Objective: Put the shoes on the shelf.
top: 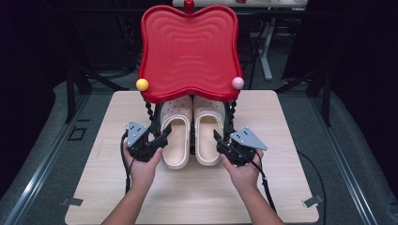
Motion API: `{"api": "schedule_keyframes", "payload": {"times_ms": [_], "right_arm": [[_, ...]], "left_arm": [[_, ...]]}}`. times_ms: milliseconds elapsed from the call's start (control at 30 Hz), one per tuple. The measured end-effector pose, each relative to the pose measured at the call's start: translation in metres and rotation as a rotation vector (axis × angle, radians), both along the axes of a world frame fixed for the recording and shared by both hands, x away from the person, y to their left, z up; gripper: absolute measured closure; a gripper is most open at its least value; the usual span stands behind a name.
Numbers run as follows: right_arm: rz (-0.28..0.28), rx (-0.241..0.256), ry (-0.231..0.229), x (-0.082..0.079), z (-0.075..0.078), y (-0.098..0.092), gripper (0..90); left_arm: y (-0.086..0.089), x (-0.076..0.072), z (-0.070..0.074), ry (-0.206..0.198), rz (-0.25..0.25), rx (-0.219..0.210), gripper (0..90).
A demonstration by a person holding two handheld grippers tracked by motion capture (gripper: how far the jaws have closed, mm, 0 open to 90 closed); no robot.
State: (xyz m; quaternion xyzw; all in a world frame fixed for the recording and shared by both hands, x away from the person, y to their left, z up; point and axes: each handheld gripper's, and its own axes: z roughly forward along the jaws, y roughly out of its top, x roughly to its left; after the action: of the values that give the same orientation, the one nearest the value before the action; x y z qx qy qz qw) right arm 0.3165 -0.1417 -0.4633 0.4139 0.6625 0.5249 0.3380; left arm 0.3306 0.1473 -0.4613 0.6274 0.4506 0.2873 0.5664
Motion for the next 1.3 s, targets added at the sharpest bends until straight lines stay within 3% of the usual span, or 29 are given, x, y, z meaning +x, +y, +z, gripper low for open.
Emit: {"api": "schedule_keyframes", "payload": {"times_ms": [233, 433, 567, 733, 867, 1100, 1167, 1300], "right_arm": [[0.021, -0.011, -0.004, -0.013, 0.006, -0.002, 50.3], [0.036, -0.003, -0.008, -0.035, 0.003, 0.0, 50.8], [0.065, -0.061, -0.002, -0.048, -0.005, 0.008, 51.0], [0.098, -0.093, 0.013, -0.061, -0.012, 0.01, 55.1], [0.118, -0.079, 0.021, -0.071, -0.017, 0.006, 65.8], [0.151, -0.13, 0.079, -0.085, -0.03, 0.0, 89.5], [0.169, -0.137, 0.094, -0.087, -0.035, 0.001, 89.9], [0.175, -0.144, 0.104, -0.087, -0.043, 0.003, 89.9]], "left_arm": [[0.0, -0.017, 0.004, -0.023, -0.025, 0.04, 48.4], [0.006, -0.038, -0.002, -0.028, -0.05, 0.034, 50.1], [0.006, -0.053, -0.01, -0.018, -0.067, 0.058, 52.3], [0.007, -0.071, -0.015, -0.025, -0.095, 0.072, 57.3], [0.009, -0.082, -0.022, -0.011, -0.119, 0.069, 64.5], [0.011, -0.091, -0.036, 0.021, -0.158, 0.092, 82.1], [0.01, -0.094, -0.04, 0.024, -0.167, 0.096, 87.9], [0.005, -0.097, -0.05, 0.066, -0.183, 0.122, 89.8]]}}
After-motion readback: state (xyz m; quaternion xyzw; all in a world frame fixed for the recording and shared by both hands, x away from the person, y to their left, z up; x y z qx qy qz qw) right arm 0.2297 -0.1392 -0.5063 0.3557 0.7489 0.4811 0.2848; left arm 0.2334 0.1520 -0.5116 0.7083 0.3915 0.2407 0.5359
